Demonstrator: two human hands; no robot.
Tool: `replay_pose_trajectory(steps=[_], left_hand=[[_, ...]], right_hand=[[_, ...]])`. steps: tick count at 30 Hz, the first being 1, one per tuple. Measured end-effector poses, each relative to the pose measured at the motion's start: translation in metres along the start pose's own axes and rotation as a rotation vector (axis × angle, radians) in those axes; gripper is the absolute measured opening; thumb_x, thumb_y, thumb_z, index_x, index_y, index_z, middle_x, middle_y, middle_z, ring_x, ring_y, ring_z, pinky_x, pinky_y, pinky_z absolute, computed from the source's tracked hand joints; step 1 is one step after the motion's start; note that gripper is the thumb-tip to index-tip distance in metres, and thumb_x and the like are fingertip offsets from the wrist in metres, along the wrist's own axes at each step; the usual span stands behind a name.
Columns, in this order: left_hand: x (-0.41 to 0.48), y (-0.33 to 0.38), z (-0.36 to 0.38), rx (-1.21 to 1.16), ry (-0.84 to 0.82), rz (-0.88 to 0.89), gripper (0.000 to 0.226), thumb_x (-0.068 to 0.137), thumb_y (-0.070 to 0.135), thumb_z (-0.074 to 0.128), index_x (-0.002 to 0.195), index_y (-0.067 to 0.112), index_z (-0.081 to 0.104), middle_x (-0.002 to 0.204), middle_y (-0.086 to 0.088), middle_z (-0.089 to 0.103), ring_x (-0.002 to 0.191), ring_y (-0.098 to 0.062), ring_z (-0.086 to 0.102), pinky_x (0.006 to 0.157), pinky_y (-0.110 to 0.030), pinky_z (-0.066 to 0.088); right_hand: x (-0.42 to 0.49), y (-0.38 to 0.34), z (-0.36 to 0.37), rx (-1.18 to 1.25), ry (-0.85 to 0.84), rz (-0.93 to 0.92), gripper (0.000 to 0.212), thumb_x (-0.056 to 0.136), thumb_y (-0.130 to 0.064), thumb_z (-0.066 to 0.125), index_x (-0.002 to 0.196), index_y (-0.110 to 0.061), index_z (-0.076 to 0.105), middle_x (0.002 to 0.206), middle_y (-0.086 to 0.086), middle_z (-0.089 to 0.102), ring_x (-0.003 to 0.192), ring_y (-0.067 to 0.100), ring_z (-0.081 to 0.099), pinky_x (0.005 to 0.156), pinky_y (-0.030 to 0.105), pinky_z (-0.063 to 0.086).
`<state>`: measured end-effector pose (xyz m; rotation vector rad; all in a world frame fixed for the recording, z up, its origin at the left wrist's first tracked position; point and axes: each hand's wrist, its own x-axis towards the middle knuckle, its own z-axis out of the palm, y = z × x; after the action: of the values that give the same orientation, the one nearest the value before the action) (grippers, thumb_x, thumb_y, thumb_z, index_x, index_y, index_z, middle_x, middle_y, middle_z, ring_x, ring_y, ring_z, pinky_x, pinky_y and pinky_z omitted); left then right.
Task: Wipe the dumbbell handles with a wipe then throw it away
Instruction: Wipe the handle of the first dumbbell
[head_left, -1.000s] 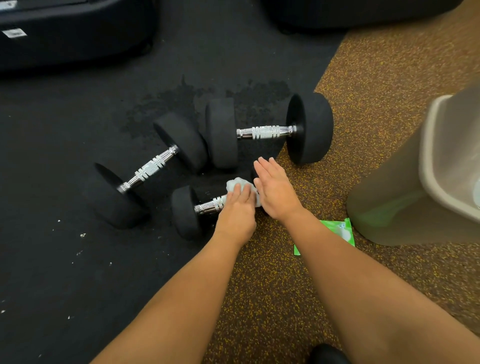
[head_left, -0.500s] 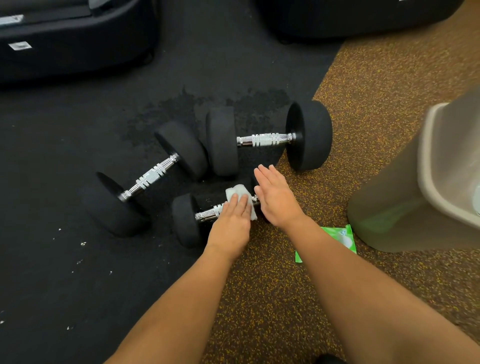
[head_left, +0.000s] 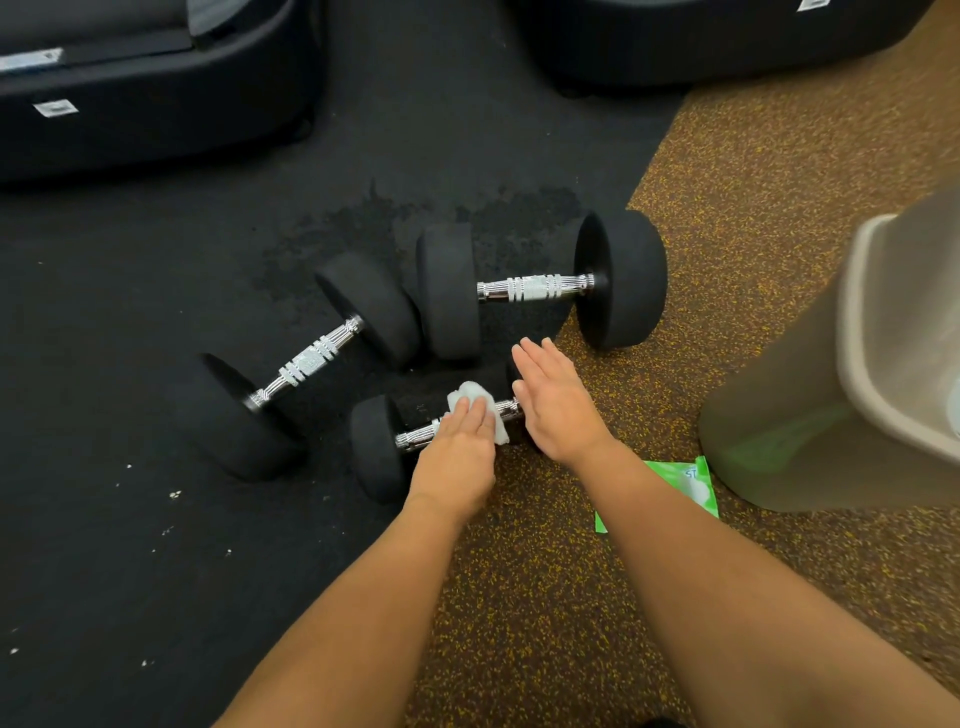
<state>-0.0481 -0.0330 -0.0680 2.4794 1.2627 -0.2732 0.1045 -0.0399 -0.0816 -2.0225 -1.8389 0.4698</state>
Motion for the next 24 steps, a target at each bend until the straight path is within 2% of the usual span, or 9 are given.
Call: replay_pose_trajectory(steps=[3,5,6,7,10,13,16,21,24], left_hand=[[0.005,0.008,-0.001,-0.09,0.036,-0.066,0.055,0.095,0.008,0.037,0.148,0.005,0.023,0.156,-0.01,0.02,0.146,-0.026,0.011,0.119,-0.036,0.013],[0.011,0.014,-0.003,-0.141,0.052,-0.07,0.051,0.091,0.005,0.04,0.141,0.006,0.036,0.145,-0.009,0.034,0.138,-0.028,0.026,0.113,-0.037,0.029],[0.013,0.018,-0.005,-0.145,0.041,-0.039,0.051,0.089,0.004,0.041,0.14,0.006,0.037,0.141,-0.008,0.035,0.135,-0.03,0.029,0.109,-0.037,0.033],[0.014,0.02,-0.008,-0.141,0.015,0.005,0.055,0.089,0.002,0.04,0.143,0.007,0.033,0.144,-0.009,0.032,0.136,-0.032,0.027,0.108,-0.038,0.033],[0.013,0.022,-0.012,-0.05,-0.057,0.097,0.063,0.093,0.002,0.035,0.151,0.008,0.011,0.158,-0.006,0.012,0.146,-0.032,0.007,0.115,-0.038,0.019],[0.006,0.011,-0.006,0.069,-0.047,0.114,0.058,0.098,0.007,0.031,0.151,0.007,0.009,0.16,-0.008,0.004,0.147,-0.029,0.0,0.119,-0.037,0.009],[-0.004,0.0,0.004,0.104,-0.025,0.059,0.056,0.099,0.009,0.028,0.15,0.005,0.006,0.16,-0.011,-0.001,0.147,-0.028,-0.003,0.119,-0.037,0.002],[-0.001,0.008,0.005,-0.063,0.025,-0.055,0.058,0.097,0.007,0.034,0.15,0.006,0.013,0.16,-0.01,0.006,0.148,-0.026,0.0,0.119,-0.037,0.004],[0.012,0.017,-0.001,-0.193,0.023,-0.094,0.055,0.092,0.003,0.037,0.146,0.007,0.028,0.154,-0.008,0.025,0.145,-0.028,0.013,0.118,-0.038,0.019]], right_hand=[[0.001,0.0,0.001,0.009,-0.012,0.014,0.048,0.101,-0.023,0.034,0.147,-0.01,0.025,0.156,0.007,0.023,0.146,0.024,0.008,0.12,0.036,0.008],[0.002,0.001,0.002,0.009,-0.025,0.019,0.049,0.101,-0.023,0.034,0.147,-0.009,0.025,0.156,0.007,0.022,0.146,0.025,0.008,0.12,0.039,0.01],[0.002,0.001,0.003,0.01,-0.031,0.021,0.049,0.101,-0.024,0.034,0.147,-0.009,0.025,0.156,0.007,0.022,0.146,0.025,0.007,0.12,0.04,0.01],[0.001,0.002,0.003,0.011,-0.036,0.024,0.049,0.101,-0.024,0.033,0.147,-0.01,0.025,0.156,0.007,0.021,0.147,0.025,0.007,0.12,0.041,0.01],[0.001,0.003,0.003,0.021,-0.048,0.029,0.049,0.101,-0.024,0.032,0.147,-0.011,0.024,0.157,0.006,0.02,0.147,0.024,0.005,0.12,0.042,0.01],[0.0,0.002,0.002,0.028,-0.051,0.031,0.049,0.101,-0.024,0.033,0.147,-0.01,0.024,0.156,0.007,0.021,0.147,0.025,0.006,0.12,0.042,0.011],[0.0,0.001,0.001,0.028,-0.05,0.028,0.049,0.101,-0.024,0.034,0.147,-0.01,0.025,0.156,0.007,0.021,0.146,0.025,0.007,0.12,0.043,0.011],[-0.002,0.0,0.001,0.009,-0.052,0.033,0.049,0.101,-0.024,0.033,0.148,-0.011,0.023,0.157,0.005,0.019,0.147,0.024,0.005,0.12,0.041,0.01],[-0.002,-0.001,0.001,0.015,-0.055,0.038,0.05,0.101,-0.023,0.034,0.148,-0.011,0.022,0.157,0.006,0.018,0.147,0.025,0.004,0.12,0.043,0.01]])
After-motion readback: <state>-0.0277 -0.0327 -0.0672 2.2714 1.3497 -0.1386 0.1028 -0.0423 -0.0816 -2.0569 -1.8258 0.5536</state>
